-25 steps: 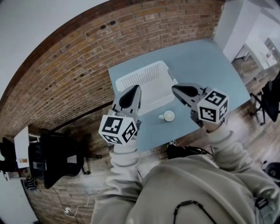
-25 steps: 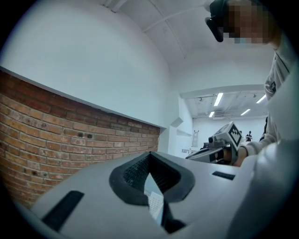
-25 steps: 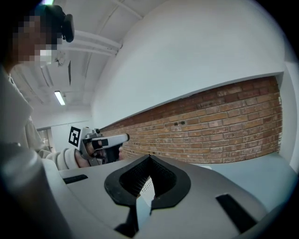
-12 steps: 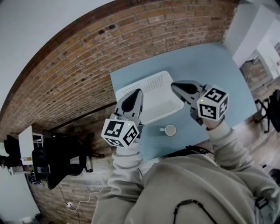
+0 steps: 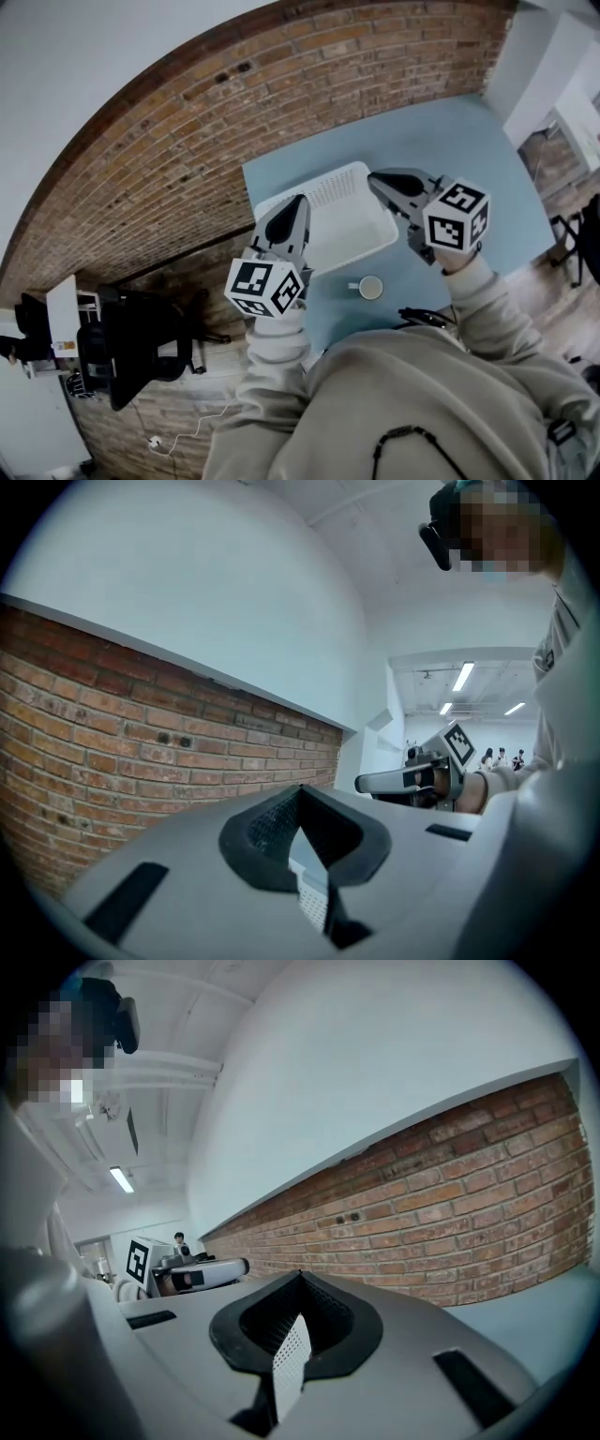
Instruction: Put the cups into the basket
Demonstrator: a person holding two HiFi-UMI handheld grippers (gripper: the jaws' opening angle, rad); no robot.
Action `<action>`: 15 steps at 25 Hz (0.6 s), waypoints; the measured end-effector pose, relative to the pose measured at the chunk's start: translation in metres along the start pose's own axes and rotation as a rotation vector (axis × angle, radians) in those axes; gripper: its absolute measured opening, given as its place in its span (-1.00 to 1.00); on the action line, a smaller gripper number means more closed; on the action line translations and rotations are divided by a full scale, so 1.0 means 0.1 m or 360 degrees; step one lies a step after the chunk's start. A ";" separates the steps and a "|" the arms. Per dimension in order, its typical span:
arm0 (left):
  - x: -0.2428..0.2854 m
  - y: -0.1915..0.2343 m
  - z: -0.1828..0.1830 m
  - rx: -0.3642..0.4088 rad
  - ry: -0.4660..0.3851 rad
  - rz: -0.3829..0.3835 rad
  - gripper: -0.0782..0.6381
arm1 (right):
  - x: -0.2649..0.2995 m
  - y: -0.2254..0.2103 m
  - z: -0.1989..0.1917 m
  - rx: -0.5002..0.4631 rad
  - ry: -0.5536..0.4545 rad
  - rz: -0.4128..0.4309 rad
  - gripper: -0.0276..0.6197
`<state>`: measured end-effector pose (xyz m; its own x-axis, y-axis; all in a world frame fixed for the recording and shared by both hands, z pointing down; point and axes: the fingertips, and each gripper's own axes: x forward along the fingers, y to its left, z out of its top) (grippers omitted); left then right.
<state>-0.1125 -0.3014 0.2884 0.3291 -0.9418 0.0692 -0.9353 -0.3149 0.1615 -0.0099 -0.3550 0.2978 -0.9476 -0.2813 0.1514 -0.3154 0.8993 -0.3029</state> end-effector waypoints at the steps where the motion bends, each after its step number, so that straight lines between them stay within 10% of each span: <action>1: -0.01 0.01 0.01 0.0000 0.0000 -0.0009 -0.79 | 0.02 0.01 0.03 -0.0001 -0.0009 -0.0013 -0.89; 15: -0.17 0.05 0.48 0.0040 -0.0155 -0.0162 -0.79 | 0.21 0.40 0.38 -0.0115 -0.0061 -0.0043 -0.89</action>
<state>-0.1287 -0.2931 0.2408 0.4096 -0.9113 -0.0426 -0.9009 -0.4114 0.1380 -0.0443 -0.3379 0.2527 -0.9405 -0.3172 0.1220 -0.3377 0.9126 -0.2305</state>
